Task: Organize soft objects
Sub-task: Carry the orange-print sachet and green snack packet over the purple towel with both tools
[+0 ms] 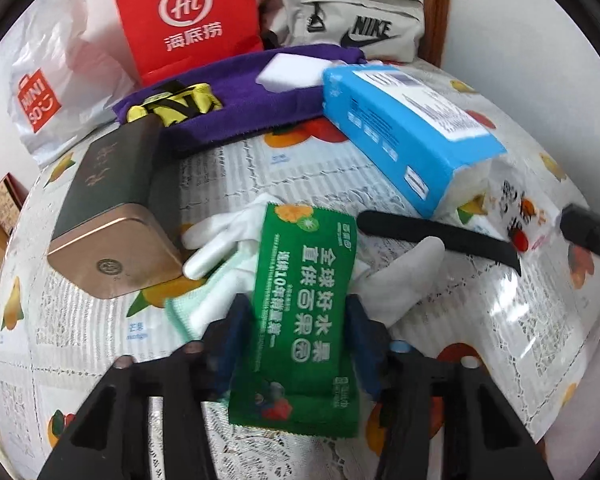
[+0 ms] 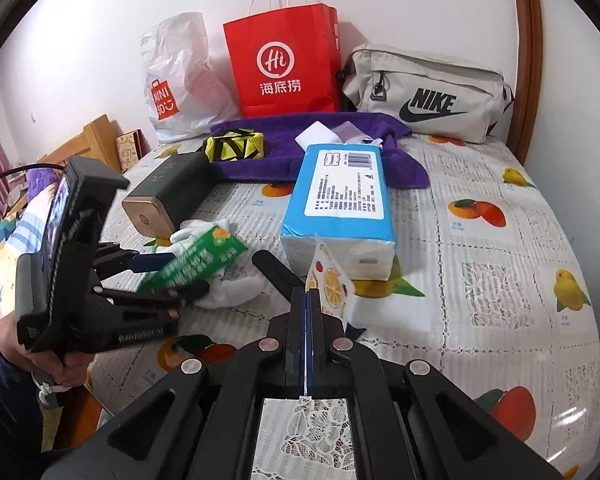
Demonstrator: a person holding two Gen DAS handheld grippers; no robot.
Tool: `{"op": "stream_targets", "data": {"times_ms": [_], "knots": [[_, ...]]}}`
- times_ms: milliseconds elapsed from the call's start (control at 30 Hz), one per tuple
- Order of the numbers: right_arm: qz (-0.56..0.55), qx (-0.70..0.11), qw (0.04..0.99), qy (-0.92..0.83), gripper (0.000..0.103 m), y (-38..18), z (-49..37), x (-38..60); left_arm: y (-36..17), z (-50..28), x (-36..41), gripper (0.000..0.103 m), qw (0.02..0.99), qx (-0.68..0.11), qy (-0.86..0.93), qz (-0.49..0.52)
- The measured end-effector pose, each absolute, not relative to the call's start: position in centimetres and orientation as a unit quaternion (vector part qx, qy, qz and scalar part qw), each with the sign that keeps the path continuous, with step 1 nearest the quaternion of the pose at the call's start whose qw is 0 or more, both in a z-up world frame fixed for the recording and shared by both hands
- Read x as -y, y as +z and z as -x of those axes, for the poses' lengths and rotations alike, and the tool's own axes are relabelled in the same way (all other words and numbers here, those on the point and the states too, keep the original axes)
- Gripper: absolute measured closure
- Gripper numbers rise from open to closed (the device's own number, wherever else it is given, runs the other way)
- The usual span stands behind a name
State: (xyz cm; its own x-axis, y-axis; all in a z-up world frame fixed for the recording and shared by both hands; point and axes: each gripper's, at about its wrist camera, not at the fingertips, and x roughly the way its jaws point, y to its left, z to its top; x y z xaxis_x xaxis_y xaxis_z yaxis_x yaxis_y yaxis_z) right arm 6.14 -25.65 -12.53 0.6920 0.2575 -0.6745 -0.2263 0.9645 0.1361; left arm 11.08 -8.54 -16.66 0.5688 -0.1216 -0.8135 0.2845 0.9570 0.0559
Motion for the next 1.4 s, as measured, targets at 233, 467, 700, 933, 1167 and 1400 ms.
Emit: {"op": "stream_targets", "data": {"times_ms": [233, 467, 700, 933, 1167, 1400], "knots": [[-0.027, -0.368, 0.920, 0.133, 0.103, -12.7, -5.9, 25.5, -14.8, -10.3, 6.0, 0.061, 0.887, -0.443, -0.129, -0.026], [-0.030, -0.372, 0.918, 0.135, 0.103, -13.2, -5.6, 25.3, -14.2, -9.0, 3.4, 0.061, 0.893, -0.440, -0.099, -0.011], [-0.034, -0.379, 0.915, 0.136, 0.103, -13.7, -5.4, 25.2, -14.8, -7.9, 0.3, 0.061, 0.892, -0.445, -0.078, 0.015], [-0.031, -0.378, 0.915, 0.136, 0.103, -13.4, -5.1, 24.8, -14.5, -7.3, -1.5, 0.061, 0.894, -0.443, -0.065, 0.034], [-0.026, -0.364, 0.920, 0.142, 0.103, -11.2, -5.0, 24.5, -13.0, -7.6, -2.4, 0.061, 0.897, -0.435, -0.061, 0.051], [-0.025, -0.349, 0.925, 0.149, 0.103, -9.0, -5.7, 24.2, -10.8, -8.3, -2.8, 0.061, 0.902, -0.422, -0.060, 0.060]]}}
